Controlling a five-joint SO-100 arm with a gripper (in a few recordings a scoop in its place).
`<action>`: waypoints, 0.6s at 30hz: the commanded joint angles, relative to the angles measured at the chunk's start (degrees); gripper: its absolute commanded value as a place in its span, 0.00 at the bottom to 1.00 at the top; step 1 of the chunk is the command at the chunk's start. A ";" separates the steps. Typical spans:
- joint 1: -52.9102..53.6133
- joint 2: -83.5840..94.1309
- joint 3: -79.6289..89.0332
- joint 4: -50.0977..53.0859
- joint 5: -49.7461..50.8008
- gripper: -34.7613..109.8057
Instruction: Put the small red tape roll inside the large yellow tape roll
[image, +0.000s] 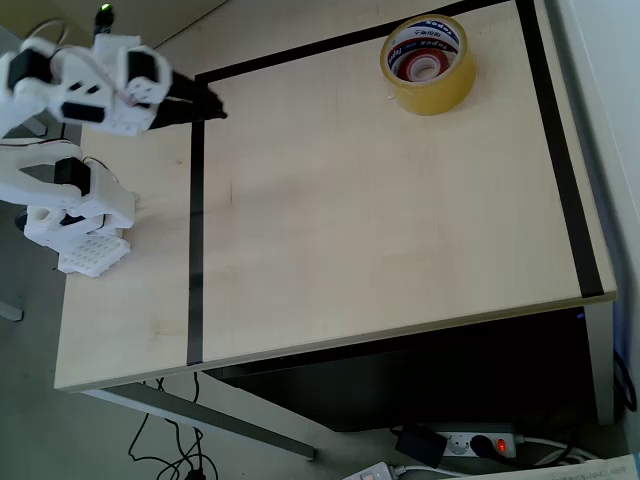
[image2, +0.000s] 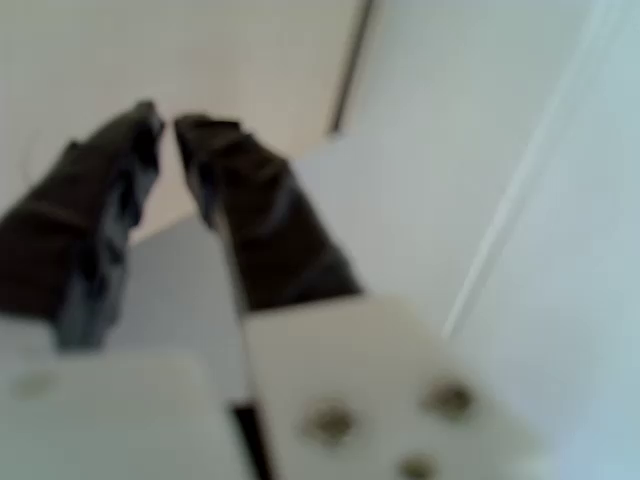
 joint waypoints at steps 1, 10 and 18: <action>1.14 11.95 8.26 -3.16 1.41 0.24; 3.08 23.64 23.55 -5.19 1.58 0.24; 2.64 34.89 36.65 -5.71 3.78 0.24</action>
